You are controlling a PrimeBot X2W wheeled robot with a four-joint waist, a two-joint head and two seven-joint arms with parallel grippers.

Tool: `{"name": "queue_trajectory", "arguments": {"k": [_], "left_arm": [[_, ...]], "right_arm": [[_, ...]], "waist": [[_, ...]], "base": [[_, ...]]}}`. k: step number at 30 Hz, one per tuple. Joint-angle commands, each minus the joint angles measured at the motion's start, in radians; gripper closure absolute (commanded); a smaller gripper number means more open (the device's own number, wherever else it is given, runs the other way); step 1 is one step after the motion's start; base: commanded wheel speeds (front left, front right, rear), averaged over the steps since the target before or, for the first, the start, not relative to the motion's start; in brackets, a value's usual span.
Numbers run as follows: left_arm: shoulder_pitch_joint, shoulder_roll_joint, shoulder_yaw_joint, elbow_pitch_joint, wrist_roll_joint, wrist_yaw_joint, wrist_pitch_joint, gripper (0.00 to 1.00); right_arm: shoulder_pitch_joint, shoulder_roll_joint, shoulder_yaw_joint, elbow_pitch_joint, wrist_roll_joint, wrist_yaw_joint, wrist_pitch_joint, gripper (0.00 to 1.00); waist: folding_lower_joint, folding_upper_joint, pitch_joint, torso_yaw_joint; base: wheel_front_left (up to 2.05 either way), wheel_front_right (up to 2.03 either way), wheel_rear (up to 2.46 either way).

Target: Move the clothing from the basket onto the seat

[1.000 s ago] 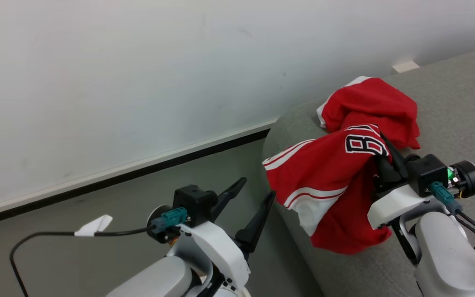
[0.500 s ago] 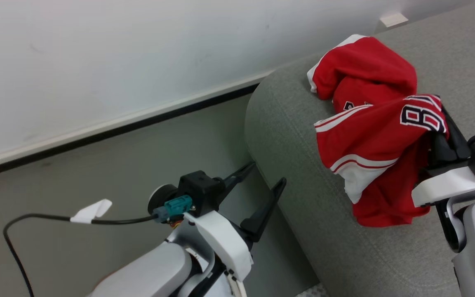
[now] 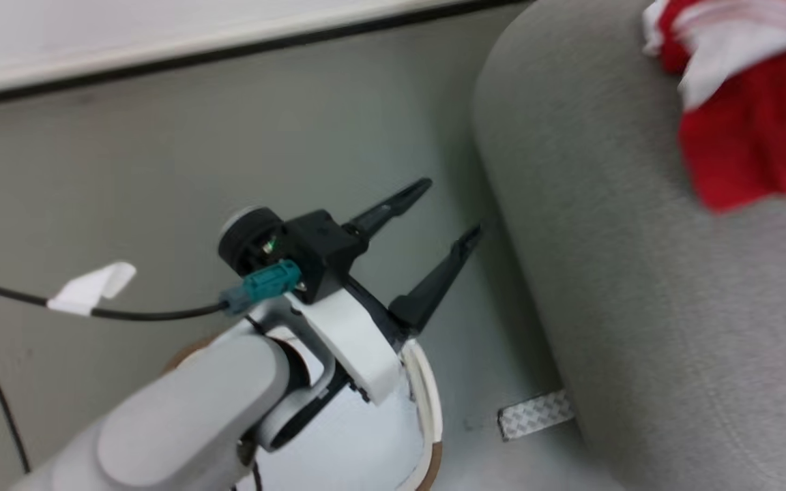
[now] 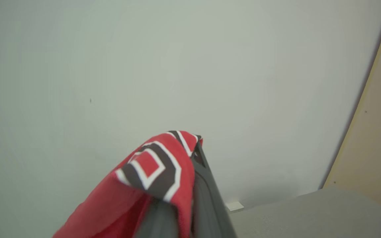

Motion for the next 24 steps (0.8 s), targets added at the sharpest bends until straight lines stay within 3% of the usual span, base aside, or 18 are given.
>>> {"name": "queue_trajectory", "arguments": {"k": [1, 7, 12, 20, 23, 24], "left_arm": [[-0.026, 0.015, 0.005, -0.005, 0.021, -0.009, 0.002, 0.00], [-0.083, 0.026, 0.018, -0.019, 0.029, -0.034, 0.004, 0.00], [-0.103, 0.021, 0.021, -0.022, 0.031, -0.041, -0.002, 0.00], [-0.076, 0.029, 0.006, -0.012, 0.029, -0.037, -0.004, 0.00], [-0.066, 0.042, 0.014, -0.005, 0.022, -0.028, -0.005, 0.00], [-0.062, 0.047, 0.016, -0.003, 0.019, -0.026, -0.005, 0.00]], "right_arm": [[-0.064, -0.032, -0.048, 0.003, -0.001, -0.003, 0.021, 1.00], [-0.263, -0.128, -0.272, 0.037, -0.103, -0.003, 0.115, 1.00], [-0.271, -0.184, -0.405, 0.085, -0.233, -0.003, 0.136, 1.00], [-0.135, -0.109, -0.603, 0.247, -0.341, -0.003, 0.057, 1.00], [-0.108, -0.083, -0.647, 0.316, -0.356, -0.003, 0.014, 0.53], [-0.101, -0.076, -0.655, 0.340, -0.356, -0.003, 0.000, 0.02]], "waist": [[-0.0001, 0.0000, 0.106, 0.073], [-0.0001, 0.0000, 0.192, 0.127], [-0.0001, 0.0000, 0.248, 0.156], [-0.0001, 0.0000, 0.261, 0.173], [-0.0001, 0.0000, 0.246, 0.167], [-0.0001, 0.0000, 0.238, 0.163]], "base": [[0.00, 0.00, 0.00], [0.00, 0.00, 0.00], [0.00, 0.00, 0.00], [0.00, 0.00, 0.00], [0.00, 0.00, 0.00], [0.00, 0.00, 0.00]]}}
